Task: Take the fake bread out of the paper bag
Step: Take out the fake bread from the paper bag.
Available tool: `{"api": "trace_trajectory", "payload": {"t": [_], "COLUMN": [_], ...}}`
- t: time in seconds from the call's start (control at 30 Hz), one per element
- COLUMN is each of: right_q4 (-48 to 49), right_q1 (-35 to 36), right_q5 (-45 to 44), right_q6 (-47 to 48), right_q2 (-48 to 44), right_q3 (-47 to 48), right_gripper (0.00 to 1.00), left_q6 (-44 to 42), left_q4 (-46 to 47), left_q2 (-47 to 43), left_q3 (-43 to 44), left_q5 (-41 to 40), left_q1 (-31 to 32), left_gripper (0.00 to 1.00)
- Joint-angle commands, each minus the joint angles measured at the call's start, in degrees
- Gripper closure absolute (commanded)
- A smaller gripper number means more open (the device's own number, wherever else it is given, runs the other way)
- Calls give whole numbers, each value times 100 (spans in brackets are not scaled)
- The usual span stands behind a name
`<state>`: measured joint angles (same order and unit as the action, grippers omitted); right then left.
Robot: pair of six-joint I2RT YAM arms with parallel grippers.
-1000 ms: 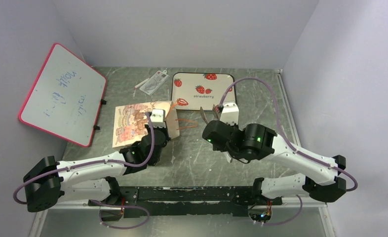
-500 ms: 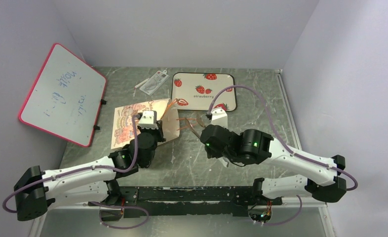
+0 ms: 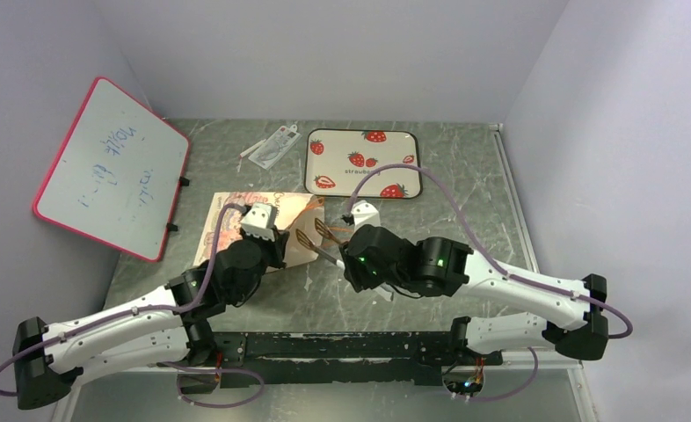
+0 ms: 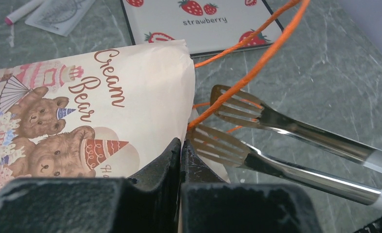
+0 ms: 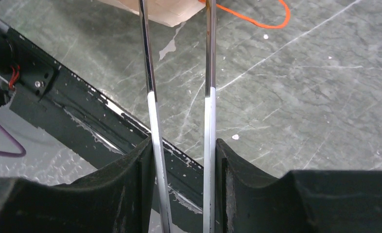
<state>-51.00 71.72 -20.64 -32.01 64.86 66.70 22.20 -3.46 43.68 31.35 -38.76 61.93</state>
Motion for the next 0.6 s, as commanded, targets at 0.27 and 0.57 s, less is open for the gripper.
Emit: {"api": "trace_trajectory", "payload": {"t": [0.27, 0.57], "right_q4": [1356, 2131], "right_q1": [31, 30], "right_q5": [1061, 1577], "right_q6": [617, 750], "right_q2": [121, 396], "right_q3": [-600, -903], "right_gripper": [59, 58], "left_q6": [339, 492], "left_q4": [-1439, -2769], "left_q2": [-610, -926], "left_q3": [633, 1284], "left_q5": [676, 435], "left_q1": [3, 3], "left_gripper": [93, 93]}}
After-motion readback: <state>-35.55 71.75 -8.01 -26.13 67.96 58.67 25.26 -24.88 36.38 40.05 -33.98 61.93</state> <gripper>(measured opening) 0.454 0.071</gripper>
